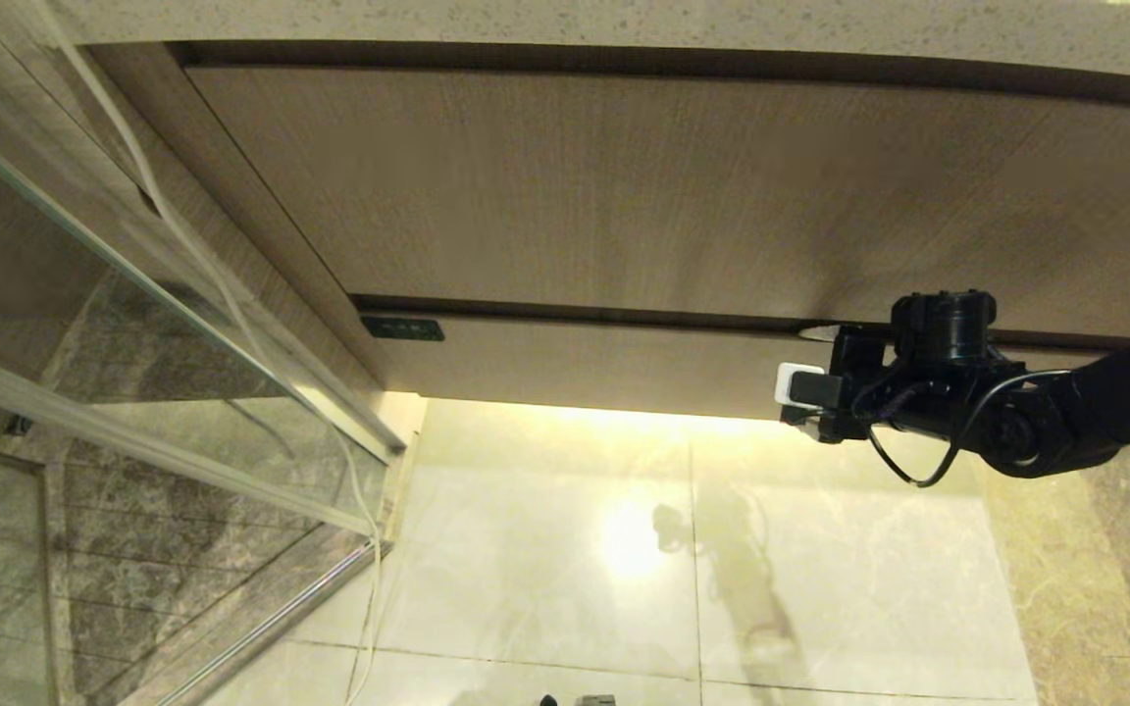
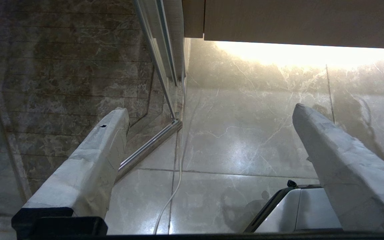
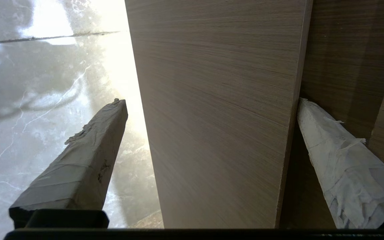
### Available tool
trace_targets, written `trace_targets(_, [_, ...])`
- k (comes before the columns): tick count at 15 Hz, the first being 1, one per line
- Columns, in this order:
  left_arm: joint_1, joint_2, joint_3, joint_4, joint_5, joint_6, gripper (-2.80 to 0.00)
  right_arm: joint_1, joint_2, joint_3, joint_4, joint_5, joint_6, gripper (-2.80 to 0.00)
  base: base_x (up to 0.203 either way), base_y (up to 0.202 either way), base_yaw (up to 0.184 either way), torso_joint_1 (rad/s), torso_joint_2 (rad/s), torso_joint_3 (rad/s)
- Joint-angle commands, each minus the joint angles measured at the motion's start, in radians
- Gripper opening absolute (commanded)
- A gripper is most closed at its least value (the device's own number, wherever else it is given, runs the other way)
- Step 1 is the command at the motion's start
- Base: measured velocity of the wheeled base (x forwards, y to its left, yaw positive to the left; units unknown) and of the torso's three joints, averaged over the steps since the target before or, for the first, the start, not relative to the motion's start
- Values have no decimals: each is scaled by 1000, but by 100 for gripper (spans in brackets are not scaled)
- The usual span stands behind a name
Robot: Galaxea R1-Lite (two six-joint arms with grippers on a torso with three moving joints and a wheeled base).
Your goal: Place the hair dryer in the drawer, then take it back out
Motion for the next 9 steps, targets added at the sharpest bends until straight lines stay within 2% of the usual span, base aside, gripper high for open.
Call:
trace_targets(1, [0,2,0,0,0,0,0,0,-2,17,4,-9,-7,0,0,0,0,0,0,0])
trace_targets(3, [0,0,0,0,0,0,0,0,-10,33,23,-47,-4,0,0,0,0,0,0,0])
trace_targets(9, [0,1,0,0,0,0,0,0,-29,30,104,-53,-4,0,0,0,0,0,0,0])
